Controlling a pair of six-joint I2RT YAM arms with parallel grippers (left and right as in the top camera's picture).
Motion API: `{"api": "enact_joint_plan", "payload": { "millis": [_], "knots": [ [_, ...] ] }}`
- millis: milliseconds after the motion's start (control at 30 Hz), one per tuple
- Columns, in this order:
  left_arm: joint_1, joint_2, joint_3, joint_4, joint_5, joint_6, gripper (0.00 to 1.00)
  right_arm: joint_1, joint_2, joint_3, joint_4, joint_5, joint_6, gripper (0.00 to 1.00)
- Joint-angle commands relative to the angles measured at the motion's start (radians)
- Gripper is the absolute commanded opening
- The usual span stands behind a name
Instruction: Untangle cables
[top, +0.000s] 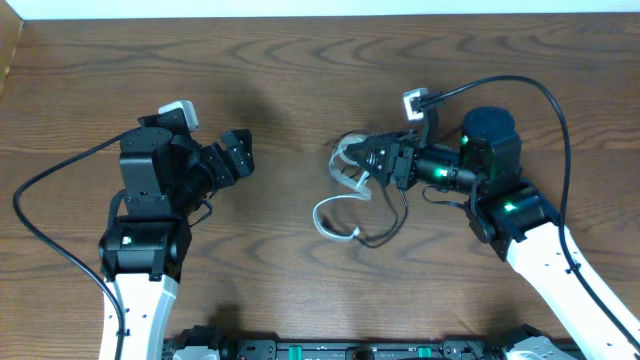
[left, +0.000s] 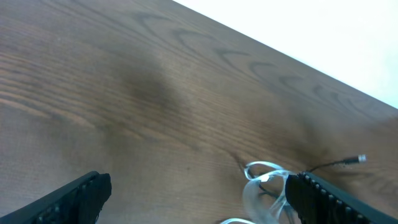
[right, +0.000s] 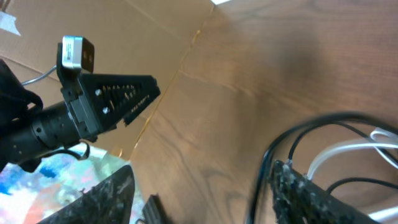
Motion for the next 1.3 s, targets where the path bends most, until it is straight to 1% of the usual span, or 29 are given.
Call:
{"api": "enact_joint_plan", "payload": {
  "millis": [0,167,233,400,533,733,800,933,1133,1267],
  "knots": [
    [0.004,-0.01,0.011,-0.016,-0.006,-0.013,0.96,0.008,-0.007,0.027,-0.028,-0.008,-0.039,0.68],
    [0.004,-0.01,0.011,-0.024,-0.006,-0.013,0.96,0.008,-0.007,0.027,-0.109,0.003,-0.057,0.68],
    [0.004,-0.01,0.011,-0.031,-0.006,-0.013,0.95,0.008,-0.007,0.026,-0.187,0.034,-0.077,0.69],
    [0.004,-0.008,0.011,-0.041,-0.007,-0.013,0.96,0.008,-0.007,0.027,-0.353,0.13,-0.157,0.77],
    [0.004,-0.008,0.011,-0.054,-0.008,-0.013,0.96,0.013,-0.007,0.027,-0.422,0.164,-0.196,0.82],
    [0.004,-0.008,0.011,-0.085,-0.074,-0.014,0.96,0.053,-0.007,0.027,-0.423,0.261,-0.196,0.86],
    [0.004,-0.008,0.011,-0.088,-0.074,-0.013,0.96,0.073,-0.005,0.027,-0.424,0.292,-0.206,0.87],
    [0.004,-0.008,0.011,-0.095,-0.074,-0.013,0.96,0.122,0.014,0.027,-0.424,0.304,-0.304,0.89],
    [0.004,-0.008,0.011,-0.116,-0.074,-0.013,0.96,0.209,0.1,0.027,-0.406,0.322,-0.565,0.94],
    [0.004,-0.008,0.011,-0.122,-0.074,-0.013,0.96,0.239,0.182,0.027,-0.368,0.322,-0.623,0.96]
  ]
}}
